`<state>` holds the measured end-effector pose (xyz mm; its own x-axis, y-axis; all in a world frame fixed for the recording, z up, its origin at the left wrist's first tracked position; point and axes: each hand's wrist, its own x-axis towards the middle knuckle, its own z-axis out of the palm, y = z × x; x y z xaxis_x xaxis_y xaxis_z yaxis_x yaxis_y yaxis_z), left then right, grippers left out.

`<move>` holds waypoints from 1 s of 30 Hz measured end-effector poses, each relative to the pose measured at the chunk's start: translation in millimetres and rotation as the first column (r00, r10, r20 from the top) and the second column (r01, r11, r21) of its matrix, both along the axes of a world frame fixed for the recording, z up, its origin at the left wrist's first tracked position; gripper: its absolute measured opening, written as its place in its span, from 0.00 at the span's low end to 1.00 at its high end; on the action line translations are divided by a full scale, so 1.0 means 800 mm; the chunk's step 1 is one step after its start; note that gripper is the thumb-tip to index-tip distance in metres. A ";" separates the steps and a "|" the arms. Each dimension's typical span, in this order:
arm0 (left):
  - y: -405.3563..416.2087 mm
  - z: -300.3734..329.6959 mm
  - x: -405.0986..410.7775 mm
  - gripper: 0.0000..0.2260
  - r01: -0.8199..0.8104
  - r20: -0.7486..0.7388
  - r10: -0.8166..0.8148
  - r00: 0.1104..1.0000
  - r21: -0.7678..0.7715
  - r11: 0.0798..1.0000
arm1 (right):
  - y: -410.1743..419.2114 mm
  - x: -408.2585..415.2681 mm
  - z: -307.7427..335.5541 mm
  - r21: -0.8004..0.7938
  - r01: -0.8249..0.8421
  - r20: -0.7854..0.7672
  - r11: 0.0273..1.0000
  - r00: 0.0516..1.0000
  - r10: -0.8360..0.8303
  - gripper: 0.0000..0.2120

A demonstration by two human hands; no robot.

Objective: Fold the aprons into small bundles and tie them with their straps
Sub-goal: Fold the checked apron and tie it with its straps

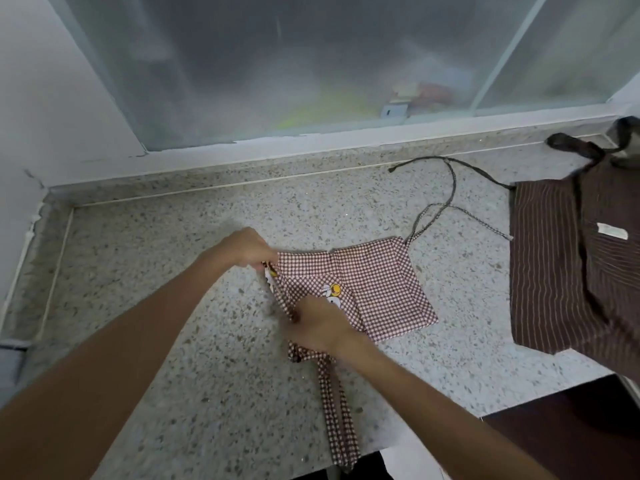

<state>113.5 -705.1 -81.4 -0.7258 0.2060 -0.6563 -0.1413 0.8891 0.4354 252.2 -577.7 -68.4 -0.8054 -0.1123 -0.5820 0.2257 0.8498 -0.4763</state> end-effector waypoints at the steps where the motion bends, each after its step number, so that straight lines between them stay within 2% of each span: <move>1: 0.013 0.015 -0.004 0.13 -0.023 -0.023 0.024 0.999 0.032 0.999 | 0.020 -0.001 0.011 -0.118 0.076 0.026 0.990 0.997 -0.073 0.13; 3: 0.050 0.044 -0.010 0.12 -0.034 -0.086 0.044 0.995 0.108 0.994 | 0.065 0.001 0.033 -0.347 0.228 0.106 0.910 0.973 -0.203 0.09; 5: 0.100 0.063 -0.015 0.08 -0.018 -0.137 0.041 0.990 0.159 0.987 | 0.116 0.006 0.050 -0.463 0.352 0.183 0.814 0.936 -0.301 0.03; 7: 0.158 0.063 -0.015 0.06 0.005 -0.166 0.024 0.986 0.171 0.985 | 0.168 0.011 0.052 -0.461 0.462 0.238 0.758 0.887 -0.396 0.04; 9: 0.212 0.044 -0.011 0.09 0.022 -0.179 0.011 0.984 0.178 0.984 | 0.213 0.017 0.038 -0.404 0.541 0.271 0.738 0.841 -0.468 0.05; 11: 0.257 0.014 -0.003 0.13 0.044 -0.181 -0.011 0.983 0.176 0.984 | 0.250 0.021 0.017 -0.337 0.579 0.264 0.743 0.815 -0.516 0.05; 13: 0.281 -0.009 0.008 0.16 0.065 -0.206 -0.029 0.978 0.167 0.984 | 0.267 0.022 -0.001 -0.256 0.547 0.209 0.797 0.836 -0.507 0.09; 15: 0.286 -0.021 0.018 0.16 0.056 -0.331 -0.005 0.944 0.145 0.988 | 0.279 0.024 -0.020 -0.066 0.380 0.072 0.923 0.924 -0.375 0.13; 17: 0.273 -0.028 0.033 0.13 0.060 -0.518 0.012 0.856 0.123 0.991 | 0.293 0.030 -0.035 0.190 0.275 -0.210 0.942 0.949 -0.235 0.15; 19: 0.236 -0.039 0.052 0.13 0.185 -0.740 -0.085 0.667 0.054 0.981 | 0.299 0.035 -0.048 0.258 0.219 -0.525 0.941 0.850 -0.054 0.17; 20: 0.213 -0.048 0.061 0.16 0.281 -0.796 -0.193 0.573 -0.031 0.959 | 0.295 0.033 -0.052 0.264 0.145 -0.588 0.954 0.808 0.039 0.19; 21: 0.190 -0.062 0.071 0.20 0.368 -0.803 -0.323 0.501 -0.141 0.919 | 0.291 0.029 -0.060 0.293 0.057 -0.588 0.955 0.798 0.132 0.21; 22: 0.170 -0.077 0.080 0.23 0.427 -0.765 -0.441 0.470 -0.240 0.872 | 0.288 0.024 -0.070 0.336 -0.039 -0.548 0.941 0.804 0.229 0.24; 24: 0.142 -0.108 0.091 0.29 0.453 -0.650 -0.573 0.500 -0.367 0.812 | 0.283 0.015 -0.094 0.415 -0.190 -0.432 0.890 0.820 0.376 0.28; 27: 0.135 -0.127 0.094 0.32 0.452 -0.590 -0.599 0.541 -0.397 0.799 | 0.280 0.012 -0.119 0.442 -0.259 -0.335 0.859 0.841 0.425 0.30; 30: 0.138 -0.127 0.093 0.32 0.473 -0.586 -0.584 0.562 -0.351 0.808 | 0.281 0.012 -0.125 0.459 -0.260 -0.359 0.850 0.821 0.445 0.30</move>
<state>188.0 -594.9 -182.8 -0.7559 0.6424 -0.1262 0.6364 0.7663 0.0885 261.6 -352.8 -168.8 -0.9279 -0.2889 -0.2357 -0.2782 0.9573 -0.0782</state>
